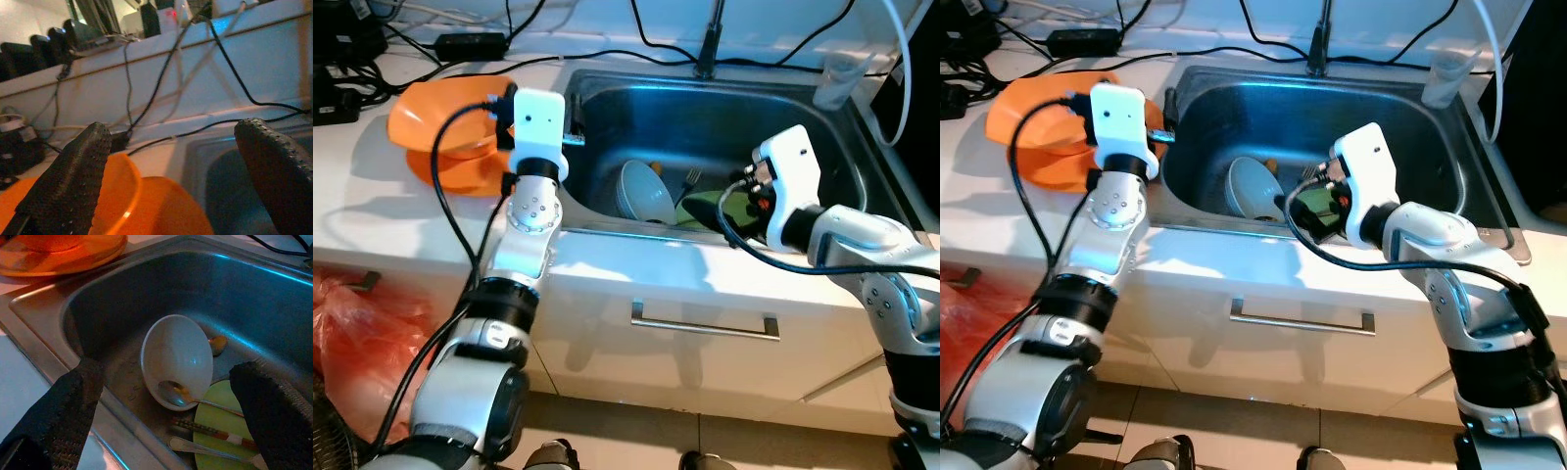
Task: Kitchen organization
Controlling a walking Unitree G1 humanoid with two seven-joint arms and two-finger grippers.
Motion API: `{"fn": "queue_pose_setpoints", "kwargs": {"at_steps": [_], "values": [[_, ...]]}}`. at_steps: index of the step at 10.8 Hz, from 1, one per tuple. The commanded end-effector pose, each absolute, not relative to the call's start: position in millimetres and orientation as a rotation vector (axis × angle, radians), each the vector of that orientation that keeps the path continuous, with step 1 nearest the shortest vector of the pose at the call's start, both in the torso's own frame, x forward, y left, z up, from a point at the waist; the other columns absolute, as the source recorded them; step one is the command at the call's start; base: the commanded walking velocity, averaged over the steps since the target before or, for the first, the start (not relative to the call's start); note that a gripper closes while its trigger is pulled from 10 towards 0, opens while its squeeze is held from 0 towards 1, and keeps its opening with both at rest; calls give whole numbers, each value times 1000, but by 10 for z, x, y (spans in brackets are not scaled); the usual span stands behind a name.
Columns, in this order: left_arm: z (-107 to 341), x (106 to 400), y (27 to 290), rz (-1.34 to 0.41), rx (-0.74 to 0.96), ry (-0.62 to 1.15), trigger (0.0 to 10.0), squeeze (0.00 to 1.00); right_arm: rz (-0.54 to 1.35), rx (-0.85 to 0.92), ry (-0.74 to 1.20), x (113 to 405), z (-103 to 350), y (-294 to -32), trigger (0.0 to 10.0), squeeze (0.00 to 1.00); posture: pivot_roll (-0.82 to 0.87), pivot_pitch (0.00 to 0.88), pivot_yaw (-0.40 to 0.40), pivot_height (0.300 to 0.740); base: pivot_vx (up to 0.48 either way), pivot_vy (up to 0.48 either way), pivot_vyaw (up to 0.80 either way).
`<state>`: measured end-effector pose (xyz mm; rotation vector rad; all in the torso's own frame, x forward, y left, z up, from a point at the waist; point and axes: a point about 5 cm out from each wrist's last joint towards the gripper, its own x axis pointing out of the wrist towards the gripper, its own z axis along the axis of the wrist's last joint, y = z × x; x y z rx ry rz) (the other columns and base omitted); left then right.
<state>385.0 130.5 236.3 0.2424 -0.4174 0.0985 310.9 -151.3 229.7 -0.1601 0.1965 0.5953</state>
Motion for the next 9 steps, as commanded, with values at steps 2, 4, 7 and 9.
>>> {"fn": "queue_pose_setpoints", "kwargs": {"at_steps": [2, 4, 7, 9], "values": [[2394, 3811, 1472, 157, 315, -416, 10000, 1000, 606, -165, 180, 3130, 2309, -1485, 10000, 0, -50, 77, -15, 740, 0, 0, 0], [2346, 3781, 1680, 199, 365, -364, 10000, 1000, 615, -157, 179, 3143, 2294, -1467, 10000, 0, -33, 79, -20, 740, 0, 0, 0], [2300, 3740, 1823, 213, 411, -311, 10000, 722, 621, -152, 176, 3162, 2279, -1454, 10000, 0, -14, 81, -23, 740, 0, 0, 0], [2207, 3751, 1901, 203, 445, -240, 10000, 0, 627, -148, 172, 3165, 2277, -1439, 10000, 0, -12, 85, -22, 740, 0, 0, 0]]}}
